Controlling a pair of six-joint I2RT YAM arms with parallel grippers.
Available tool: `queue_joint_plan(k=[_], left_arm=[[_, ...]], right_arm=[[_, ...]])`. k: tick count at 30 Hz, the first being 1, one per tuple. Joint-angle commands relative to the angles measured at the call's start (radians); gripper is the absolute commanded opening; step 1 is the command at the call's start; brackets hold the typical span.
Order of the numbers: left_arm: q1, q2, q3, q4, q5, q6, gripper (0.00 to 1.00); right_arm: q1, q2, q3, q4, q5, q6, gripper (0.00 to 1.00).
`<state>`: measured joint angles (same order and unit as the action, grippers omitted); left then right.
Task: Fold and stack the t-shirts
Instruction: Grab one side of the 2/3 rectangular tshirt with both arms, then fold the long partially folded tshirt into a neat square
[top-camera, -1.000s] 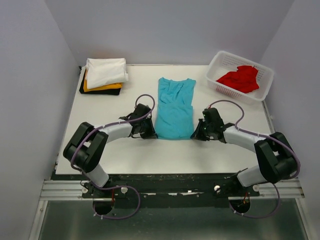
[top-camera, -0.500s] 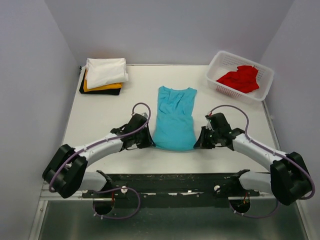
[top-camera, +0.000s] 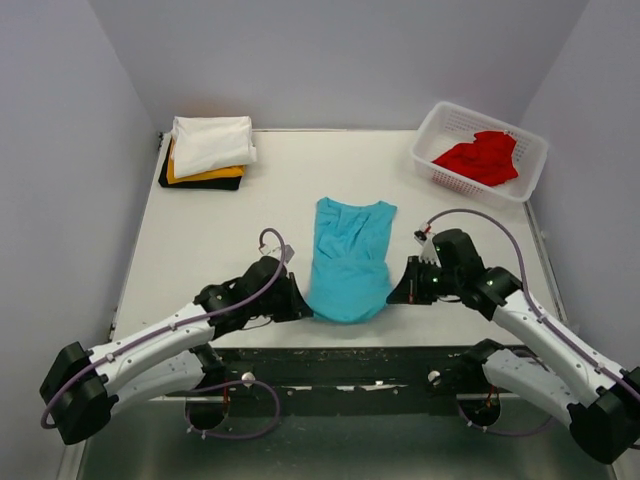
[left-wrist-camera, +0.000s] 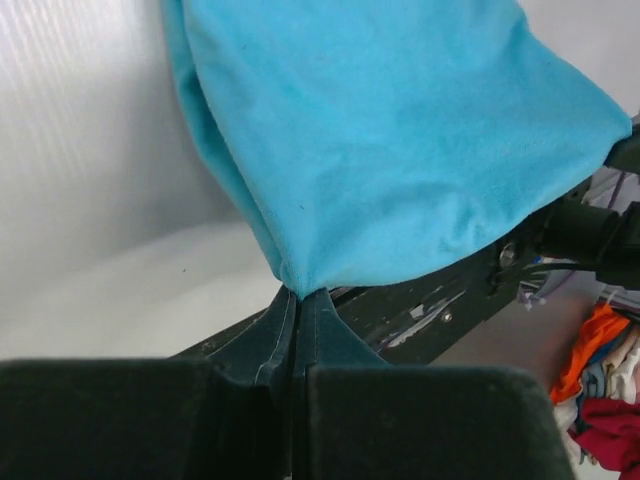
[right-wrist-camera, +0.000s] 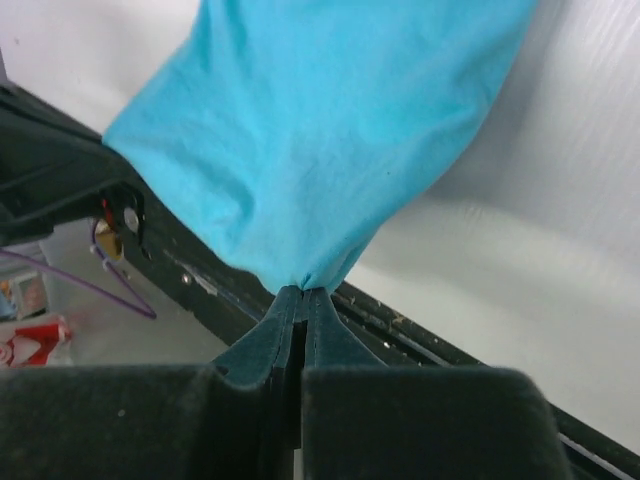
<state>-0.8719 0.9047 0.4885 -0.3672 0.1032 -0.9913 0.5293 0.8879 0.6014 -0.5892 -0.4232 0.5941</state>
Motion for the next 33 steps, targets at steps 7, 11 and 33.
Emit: queue_joint_plan(k=[7, 11, 33], left_arm=[[0.108, 0.159, 0.327, 0.035, -0.064, 0.178, 0.00], [0.204, 0.259, 0.451, 0.016, -0.068, 0.215, 0.00], [0.432, 0.848, 1.023, -0.031, 0.132, 0.316, 0.00]], right_arm=[[0.001, 0.076, 0.260, -0.025, 0.527, 0.034, 0.01], [-0.001, 0.139, 0.315, 0.034, 0.651, 0.038, 0.01], [-0.257, 0.678, 0.566, 0.246, 0.446, -0.057, 0.01]])
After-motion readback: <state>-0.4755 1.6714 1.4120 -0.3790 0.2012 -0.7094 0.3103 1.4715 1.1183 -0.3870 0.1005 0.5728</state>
